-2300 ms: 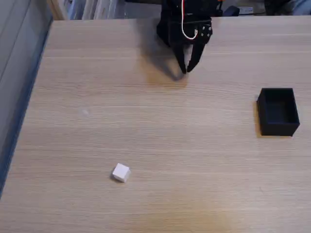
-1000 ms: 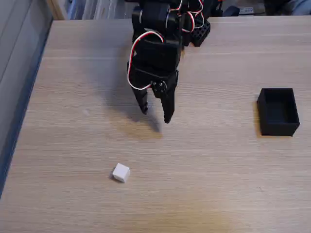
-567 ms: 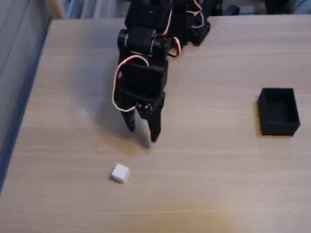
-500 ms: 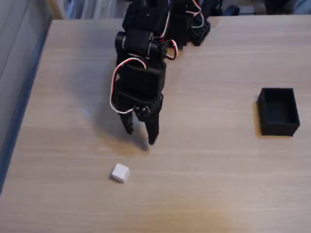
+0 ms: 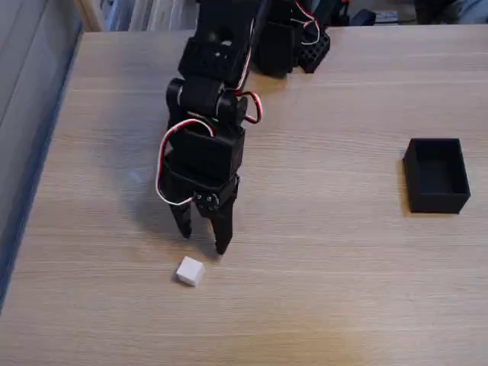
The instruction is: Pick a white block and place it in the black box.
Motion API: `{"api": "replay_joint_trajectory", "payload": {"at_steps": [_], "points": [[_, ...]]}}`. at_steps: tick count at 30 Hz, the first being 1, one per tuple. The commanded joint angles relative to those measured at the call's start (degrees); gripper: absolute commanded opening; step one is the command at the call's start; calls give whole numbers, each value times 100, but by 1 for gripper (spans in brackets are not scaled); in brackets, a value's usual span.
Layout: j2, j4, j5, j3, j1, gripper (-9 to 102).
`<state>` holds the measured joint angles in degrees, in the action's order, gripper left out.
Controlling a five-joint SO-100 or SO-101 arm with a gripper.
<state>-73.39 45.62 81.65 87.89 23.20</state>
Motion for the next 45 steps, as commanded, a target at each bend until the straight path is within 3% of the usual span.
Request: {"api": "replay_joint_trajectory", "payload": {"at_steps": [1,33,36,41,45], "points": [[88,-26,44,-439,35,27],[1230,237,18,-1854,79,25],[1239,237,44,-1854,70,21],[1239,255,0,-1854,44,1],[1222,325,53,-1854,26,0]]}}
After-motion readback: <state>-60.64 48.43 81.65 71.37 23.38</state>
